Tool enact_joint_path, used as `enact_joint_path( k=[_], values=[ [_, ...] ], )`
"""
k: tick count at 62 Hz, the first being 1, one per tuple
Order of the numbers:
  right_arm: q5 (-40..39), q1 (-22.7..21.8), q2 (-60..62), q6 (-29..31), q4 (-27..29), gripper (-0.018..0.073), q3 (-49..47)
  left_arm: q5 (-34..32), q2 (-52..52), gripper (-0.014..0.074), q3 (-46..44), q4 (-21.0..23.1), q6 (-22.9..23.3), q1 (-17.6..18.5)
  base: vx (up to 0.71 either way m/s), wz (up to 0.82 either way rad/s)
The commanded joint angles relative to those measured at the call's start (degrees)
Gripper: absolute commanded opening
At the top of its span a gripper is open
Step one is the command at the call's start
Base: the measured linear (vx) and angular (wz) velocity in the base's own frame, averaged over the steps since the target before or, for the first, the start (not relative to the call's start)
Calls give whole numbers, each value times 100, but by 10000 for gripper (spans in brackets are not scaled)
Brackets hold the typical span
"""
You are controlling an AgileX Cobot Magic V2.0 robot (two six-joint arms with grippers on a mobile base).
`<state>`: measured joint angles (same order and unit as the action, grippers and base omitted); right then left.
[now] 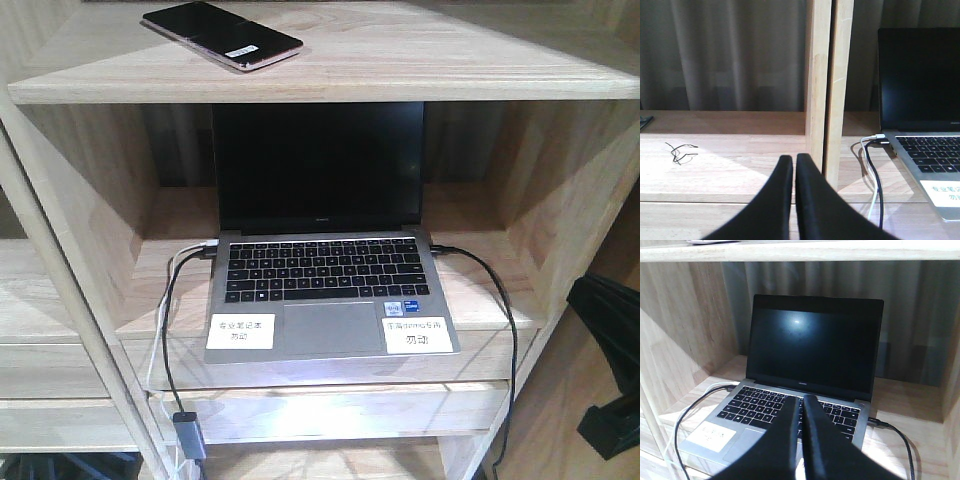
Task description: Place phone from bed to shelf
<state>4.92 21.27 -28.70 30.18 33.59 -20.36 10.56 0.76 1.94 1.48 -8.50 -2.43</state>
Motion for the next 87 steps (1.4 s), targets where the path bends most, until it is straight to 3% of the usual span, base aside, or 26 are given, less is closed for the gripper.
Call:
enact_joint_path(
  k=[1, 5, 14, 19, 33, 53, 66, 87],
  values=[
    [-397, -25, -17, -91, -285, -6, -158, -415, 77, 1, -122, 52, 33, 20, 0, 0],
    [-397, -25, -17, -593, -851, -6, -158, -415, 77, 1, -122, 52, 33, 20, 0, 0],
    [-403, -25, -17, -2463, -2566, -6, -158, -415, 77, 1, -122, 52, 33, 20, 0, 0],
    [-403, -25, -17, -3120, -3140, -6, -158, -415, 77, 1, -122, 52, 33, 20, 0, 0],
    [-397, -204, 79, -2817, -3016, -6, -131, -415, 77, 1, -122, 52, 33, 20, 0, 0],
    [-396, -1701, 1530, -2846, -2956, -6, 1110, -415, 77, 1, -122, 52, 33, 20, 0, 0],
    [-396, -2419, 2780, -2840, -2961, -6, 1893, -415, 77, 1, -122, 52, 33, 20, 0, 0],
    [-21, -2542, 3002, -2793, -3012, -6, 2220, -415, 77, 1, -122, 52, 33, 20, 0, 0]
  ],
)
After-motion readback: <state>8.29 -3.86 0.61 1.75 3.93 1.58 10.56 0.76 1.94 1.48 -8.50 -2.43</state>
